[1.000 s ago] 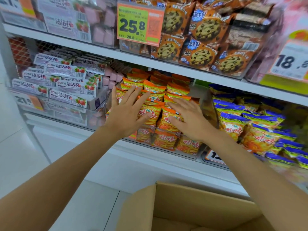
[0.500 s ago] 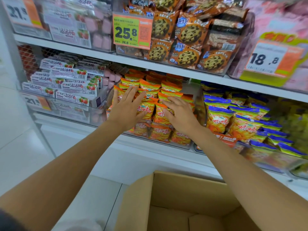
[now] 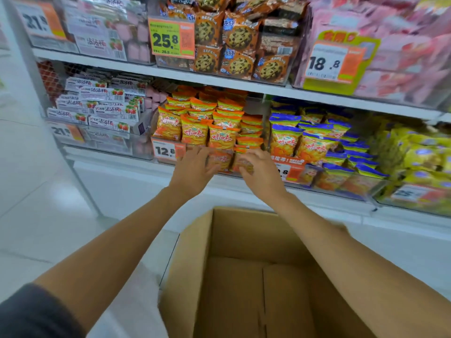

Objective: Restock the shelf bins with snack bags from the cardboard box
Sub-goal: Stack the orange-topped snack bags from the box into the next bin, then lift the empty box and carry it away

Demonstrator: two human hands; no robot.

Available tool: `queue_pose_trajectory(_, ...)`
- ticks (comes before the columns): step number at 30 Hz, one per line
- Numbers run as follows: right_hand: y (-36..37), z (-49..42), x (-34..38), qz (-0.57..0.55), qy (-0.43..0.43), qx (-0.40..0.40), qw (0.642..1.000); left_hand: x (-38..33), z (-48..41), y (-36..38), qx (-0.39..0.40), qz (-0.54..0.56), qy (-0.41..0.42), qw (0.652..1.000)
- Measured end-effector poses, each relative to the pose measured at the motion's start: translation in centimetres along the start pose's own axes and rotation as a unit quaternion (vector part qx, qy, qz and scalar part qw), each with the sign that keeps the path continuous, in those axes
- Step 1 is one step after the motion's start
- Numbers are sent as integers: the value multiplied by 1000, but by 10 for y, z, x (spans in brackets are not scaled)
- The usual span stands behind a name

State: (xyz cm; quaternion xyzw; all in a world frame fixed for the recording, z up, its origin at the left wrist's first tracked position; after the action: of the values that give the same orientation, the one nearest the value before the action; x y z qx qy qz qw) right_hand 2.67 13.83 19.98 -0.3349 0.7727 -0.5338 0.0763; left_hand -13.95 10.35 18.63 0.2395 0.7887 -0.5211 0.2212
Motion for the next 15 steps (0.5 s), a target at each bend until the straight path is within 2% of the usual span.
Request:
queue_pose_trajectory(4,-1,75,-36,-37,70,83,993,17,61,43,48,100,-143,983)
queue_pose_trajectory(9,-2,178,-100,-43,152,170,973,39,144,88,62,97,-263,958)
queue_pose_trajectory(13,-3,238,-149,-35,211,189,958,60,200,127,82,136,-344,926)
queue_pose_trajectory(15,3,259,-169,-21,232,197,952,69,215,144,80,149,-351,921)
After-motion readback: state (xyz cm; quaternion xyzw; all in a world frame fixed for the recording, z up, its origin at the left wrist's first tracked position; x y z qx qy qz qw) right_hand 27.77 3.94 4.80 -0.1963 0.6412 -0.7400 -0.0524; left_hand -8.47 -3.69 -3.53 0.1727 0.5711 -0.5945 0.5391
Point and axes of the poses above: each hand's wrist, its own z-axis away from the middle knuckle, its own y-axis out of the palm, x = y × z, the point moved 8 cm from there along -z, towards the middle knuckle, and after that the axes turned 11 degrees about z, right-handed, at the moved point
